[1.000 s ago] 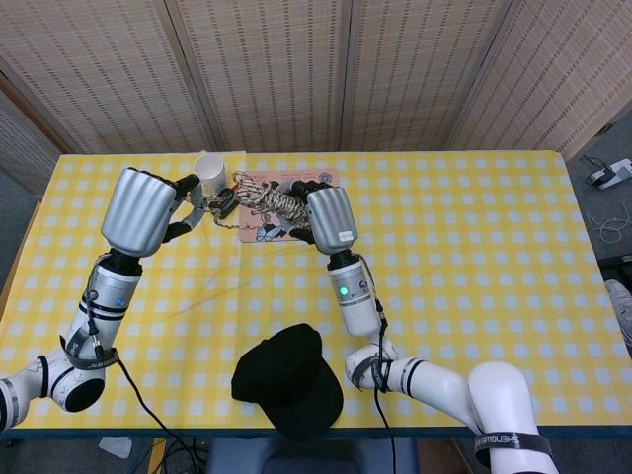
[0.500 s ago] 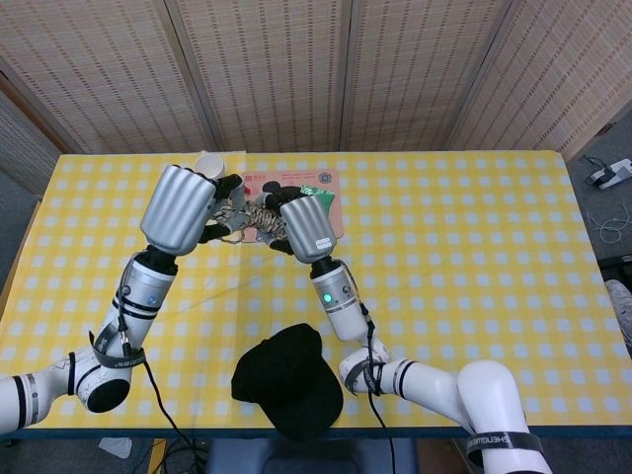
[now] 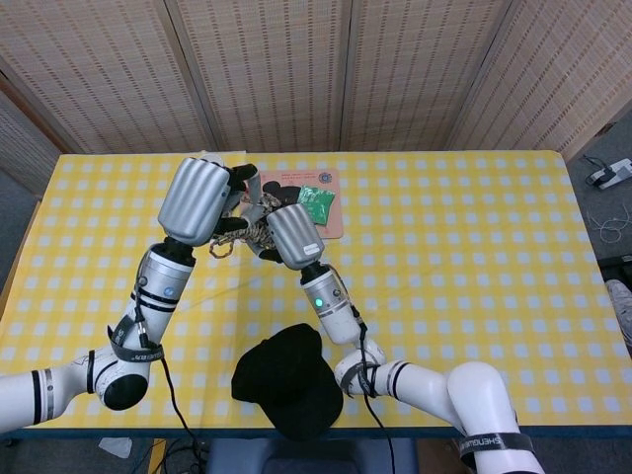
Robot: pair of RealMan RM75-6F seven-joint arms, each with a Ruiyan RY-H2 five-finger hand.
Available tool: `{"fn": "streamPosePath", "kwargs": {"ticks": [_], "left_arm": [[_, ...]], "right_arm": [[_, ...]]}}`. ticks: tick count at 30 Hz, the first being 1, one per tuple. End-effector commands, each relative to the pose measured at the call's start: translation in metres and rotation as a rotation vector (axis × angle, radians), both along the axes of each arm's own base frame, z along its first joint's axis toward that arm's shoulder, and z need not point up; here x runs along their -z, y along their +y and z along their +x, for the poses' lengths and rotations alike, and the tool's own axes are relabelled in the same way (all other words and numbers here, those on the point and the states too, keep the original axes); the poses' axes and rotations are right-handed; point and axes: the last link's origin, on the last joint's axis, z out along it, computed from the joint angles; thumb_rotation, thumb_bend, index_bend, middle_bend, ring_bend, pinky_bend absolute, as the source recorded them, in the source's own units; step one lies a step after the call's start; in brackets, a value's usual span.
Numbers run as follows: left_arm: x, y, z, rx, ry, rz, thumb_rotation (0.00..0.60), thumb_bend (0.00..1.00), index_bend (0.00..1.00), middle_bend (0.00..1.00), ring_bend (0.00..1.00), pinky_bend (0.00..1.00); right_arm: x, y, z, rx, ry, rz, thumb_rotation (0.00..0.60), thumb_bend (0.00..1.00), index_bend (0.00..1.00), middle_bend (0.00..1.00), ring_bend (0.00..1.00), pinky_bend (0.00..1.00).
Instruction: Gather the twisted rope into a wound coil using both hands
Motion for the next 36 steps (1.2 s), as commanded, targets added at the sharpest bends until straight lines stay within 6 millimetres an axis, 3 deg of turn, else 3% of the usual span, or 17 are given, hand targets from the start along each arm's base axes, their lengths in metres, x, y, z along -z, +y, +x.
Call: {"fn": "streamPosePath", "kwargs": {"ticks": [1,17,36], "left_arm": [[0.0,0.007,0.0,-0.028,-0.012,-0.006,0.6,0.35,0.81,1.0,1.0,1.0],[0.002,0.03,-0.01,-0.173,-0.081,-0.087,0.6,0.35,0.81,1.0,1.0,1.0],[0.012,0.011,0.006,-0.155,-0.099,-0.163,0.6,0.35,0.81,1.0,1.0,1.0]], "right_arm": [[0.002,0.001,0.0,-0.03,0.004,0.031,0.6,0.39,0.92,0.69,0.57,0.61],[0.009,0.008,0.002,-0.124,-0.051,0.11,0.6,0.35,0.92,0.7,0.57,0.61],[0.006,-0.007,0.002,0.052,-0.134,0.021,0.6,0.36,0.92,0.7,0.57,0.61]]}}
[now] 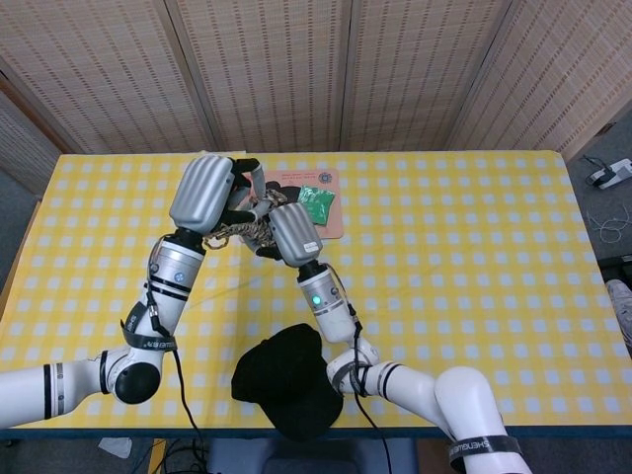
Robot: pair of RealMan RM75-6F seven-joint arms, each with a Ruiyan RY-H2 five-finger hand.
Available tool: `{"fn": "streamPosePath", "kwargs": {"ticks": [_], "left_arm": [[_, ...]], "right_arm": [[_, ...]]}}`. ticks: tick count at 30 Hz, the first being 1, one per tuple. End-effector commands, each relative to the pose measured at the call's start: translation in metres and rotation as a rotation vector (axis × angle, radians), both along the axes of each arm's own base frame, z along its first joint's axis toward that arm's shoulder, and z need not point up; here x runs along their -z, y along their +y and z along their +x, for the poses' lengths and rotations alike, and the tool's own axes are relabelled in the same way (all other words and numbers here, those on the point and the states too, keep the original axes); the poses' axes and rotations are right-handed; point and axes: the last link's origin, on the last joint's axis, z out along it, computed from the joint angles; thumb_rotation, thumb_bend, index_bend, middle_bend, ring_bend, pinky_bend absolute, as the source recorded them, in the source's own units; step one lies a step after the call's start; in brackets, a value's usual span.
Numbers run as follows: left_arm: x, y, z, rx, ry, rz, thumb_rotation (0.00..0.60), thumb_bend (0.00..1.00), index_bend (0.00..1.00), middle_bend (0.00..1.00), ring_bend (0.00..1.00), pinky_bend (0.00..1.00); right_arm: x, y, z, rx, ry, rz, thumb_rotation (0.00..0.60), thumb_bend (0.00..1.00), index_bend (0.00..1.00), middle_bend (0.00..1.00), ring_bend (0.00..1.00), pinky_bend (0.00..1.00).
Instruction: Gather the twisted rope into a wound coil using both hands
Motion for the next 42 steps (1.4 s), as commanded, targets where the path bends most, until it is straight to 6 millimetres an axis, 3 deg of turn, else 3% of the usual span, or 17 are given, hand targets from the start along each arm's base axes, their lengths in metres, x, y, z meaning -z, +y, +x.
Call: {"fn": "streamPosePath", "kwargs": {"ticks": [1,7,15,32,42], "left_arm": [[0.001,-0.003,0.0,0.001,0.005,-0.009,0.6,0.35,0.81,1.0,1.0,1.0],[0.002,-0.009,0.003,0.012,0.0,-0.036,0.6,0.35,0.81,1.0,1.0,1.0],[0.002,-0.003,0.006,-0.016,-0.017,-0.051,0.6,0.35,0.82,1.0,1.0,1.0],[-0.009,0.034,-0.037,-0.23,-0.051,-0.004,0.6,0.35,0.81,1.0,1.0,1.0],[-0.008,0.045,-0.069,-0.337,0.007,-0.004,0.6,0.35,0.81,1.0,1.0,1.0]], "right_arm": [[-0.001,-0.002,-0.001,0.026,-0.01,-0.013,0.6,0.36,0.92,0.7,0.57,0.61],[0.001,-0.003,-0.001,0.044,-0.01,-0.011,0.6,0.37,0.92,0.7,0.57,0.61],[0.007,0.009,0.0,-0.064,0.01,0.082,0.6,0.36,0.92,0.7,0.57,0.61],[0.001,0.017,-0.03,-0.22,-0.034,0.199,0.6,0.31,0.93,0.71,0.57,0.64],[-0.004,0.023,-0.033,-0.256,-0.193,0.198,0.6,0.3,0.94,0.72,0.58,0.66]]}}
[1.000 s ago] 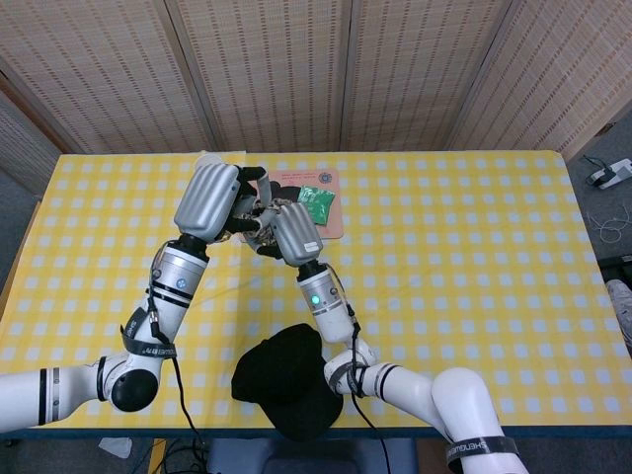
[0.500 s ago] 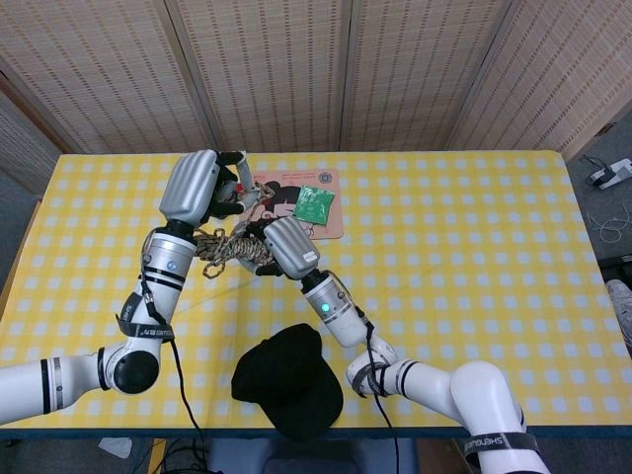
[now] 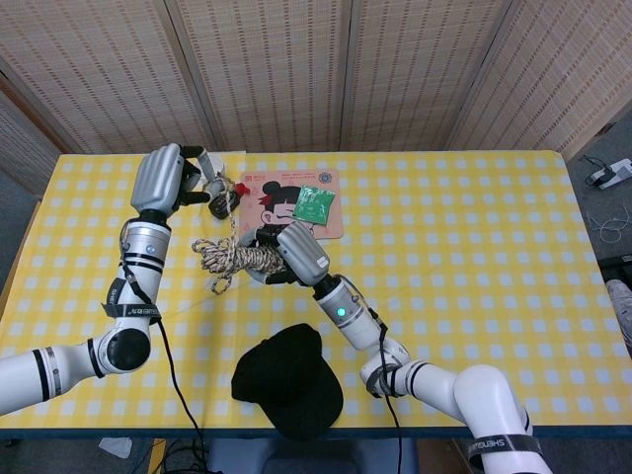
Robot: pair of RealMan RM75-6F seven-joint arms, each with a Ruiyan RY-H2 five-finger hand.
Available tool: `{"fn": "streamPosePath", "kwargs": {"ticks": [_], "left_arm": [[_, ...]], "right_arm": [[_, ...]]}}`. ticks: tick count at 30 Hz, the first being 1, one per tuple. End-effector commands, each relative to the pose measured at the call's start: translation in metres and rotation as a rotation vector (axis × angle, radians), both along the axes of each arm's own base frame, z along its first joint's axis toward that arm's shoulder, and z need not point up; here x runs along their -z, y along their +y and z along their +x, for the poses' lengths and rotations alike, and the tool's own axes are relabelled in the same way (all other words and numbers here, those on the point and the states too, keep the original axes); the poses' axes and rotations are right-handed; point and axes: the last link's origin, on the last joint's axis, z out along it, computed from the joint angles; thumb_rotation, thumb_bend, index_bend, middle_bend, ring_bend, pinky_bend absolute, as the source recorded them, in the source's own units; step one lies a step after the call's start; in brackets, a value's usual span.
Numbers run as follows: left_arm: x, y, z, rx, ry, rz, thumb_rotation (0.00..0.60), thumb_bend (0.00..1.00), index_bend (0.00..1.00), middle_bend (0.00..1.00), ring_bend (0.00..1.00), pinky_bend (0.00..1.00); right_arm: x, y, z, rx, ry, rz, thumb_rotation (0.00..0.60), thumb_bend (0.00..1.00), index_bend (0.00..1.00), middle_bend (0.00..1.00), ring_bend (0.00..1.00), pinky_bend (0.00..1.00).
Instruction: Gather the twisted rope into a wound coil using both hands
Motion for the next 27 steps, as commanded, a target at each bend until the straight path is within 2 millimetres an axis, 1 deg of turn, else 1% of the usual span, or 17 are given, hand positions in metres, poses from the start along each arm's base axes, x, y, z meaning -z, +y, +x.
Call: {"fn": "streamPosePath", "kwargs": {"ticks": [1,10,15,27], "left_arm": [[0.001,0.002,-0.009,-0.03,0.019,-0.008,0.6,0.35,0.81,1.0,1.0,1.0],[0.003,0.004,-0.033,-0.091,0.082,-0.022,0.6,0.35,0.81,1.0,1.0,1.0],[0.006,0.002,-0.046,-0.114,0.124,-0.024,0.6,0.35,0.81,1.0,1.0,1.0],[0.012,-0.001,-0.073,-0.173,0.225,-0.043,0.6,0.35,0.81,1.0,1.0,1.0]], "right_arm": [[0.0,0.003,0.0,-0.005,-0.058,0.003,0.6,0.3,0.94,0.72,0.59,0.66],[-0.007,0.005,0.003,0.004,-0.192,-0.032,0.6,0.29,0.95,0.72,0.6,0.66],[-0.016,0.004,0.006,0.019,-0.271,-0.063,0.6,0.29,0.95,0.73,0.6,0.66],[-0.027,0.003,0.006,0.049,-0.369,-0.111,0.6,0.29,0.96,0.73,0.6,0.66]]}}
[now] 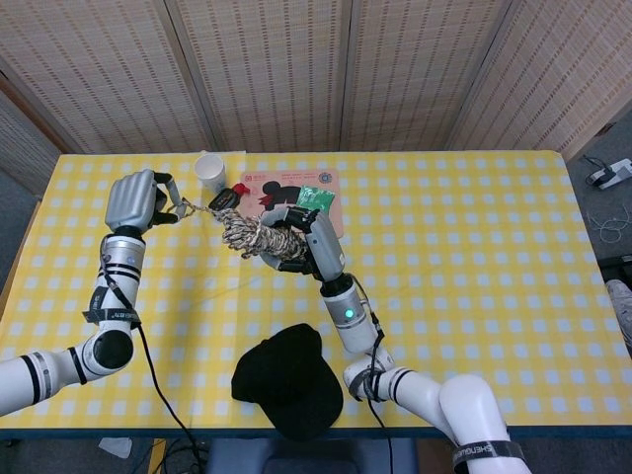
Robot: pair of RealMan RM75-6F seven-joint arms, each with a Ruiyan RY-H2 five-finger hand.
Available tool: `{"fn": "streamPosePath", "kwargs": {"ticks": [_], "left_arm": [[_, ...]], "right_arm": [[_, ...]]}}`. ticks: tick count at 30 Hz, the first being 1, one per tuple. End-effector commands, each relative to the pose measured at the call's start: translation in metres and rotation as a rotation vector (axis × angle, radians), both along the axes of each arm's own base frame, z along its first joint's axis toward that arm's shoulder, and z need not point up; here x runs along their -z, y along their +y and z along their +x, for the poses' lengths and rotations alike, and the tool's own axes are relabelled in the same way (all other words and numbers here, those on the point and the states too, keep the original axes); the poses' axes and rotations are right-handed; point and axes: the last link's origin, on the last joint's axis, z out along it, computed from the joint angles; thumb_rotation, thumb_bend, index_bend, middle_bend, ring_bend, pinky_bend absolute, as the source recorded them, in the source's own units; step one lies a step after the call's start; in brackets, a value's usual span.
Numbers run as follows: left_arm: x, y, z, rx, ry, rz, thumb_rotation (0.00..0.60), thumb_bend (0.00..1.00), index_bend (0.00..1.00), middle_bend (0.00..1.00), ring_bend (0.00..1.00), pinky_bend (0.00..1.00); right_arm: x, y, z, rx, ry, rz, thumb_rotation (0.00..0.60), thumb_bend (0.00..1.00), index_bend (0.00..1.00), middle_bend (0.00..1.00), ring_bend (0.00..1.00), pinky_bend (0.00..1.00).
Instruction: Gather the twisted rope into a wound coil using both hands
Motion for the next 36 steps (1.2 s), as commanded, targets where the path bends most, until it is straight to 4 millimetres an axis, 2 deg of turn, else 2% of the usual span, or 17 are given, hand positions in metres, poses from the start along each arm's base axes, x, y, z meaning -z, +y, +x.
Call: {"fn": "streamPosePath", "kwargs": {"ticks": [1,7,12,28,36], "left_arm": [[0.0,0.0,-0.006,-0.014,0.026,-0.003,0.6,0.35,0.81,1.0,1.0,1.0],[-0.003,-0.003,-0.017,-0.025,0.076,0.005,0.6,0.35,0.81,1.0,1.0,1.0],[-0.006,-0.009,-0.018,0.014,0.132,0.038,0.6,0.35,0.81,1.0,1.0,1.0],[-0.009,-0.033,-0.004,0.242,0.326,0.21,0.6,0.35,0.81,1.0,1.0,1.0],[-0.015,-0.04,0.006,0.395,0.322,0.28,0.6,0.35,0.81,1.0,1.0,1.0]], "right_arm": [[-0.002,-0.001,-0.001,0.018,-0.014,-0.014,0.6,0.29,0.96,0.73,0.61,0.66],[-0.006,-0.007,-0.004,0.085,-0.009,-0.06,0.6,0.3,0.96,0.73,0.61,0.67],[-0.003,-0.01,-0.005,0.158,0.009,-0.093,0.6,0.34,0.96,0.73,0.62,0.67],[0.001,-0.028,-0.003,0.37,0.142,-0.158,0.6,0.41,0.97,0.74,0.65,0.67],[0.005,-0.035,-0.002,0.412,0.246,-0.168,0.6,0.42,0.98,0.74,0.65,0.68]]}}
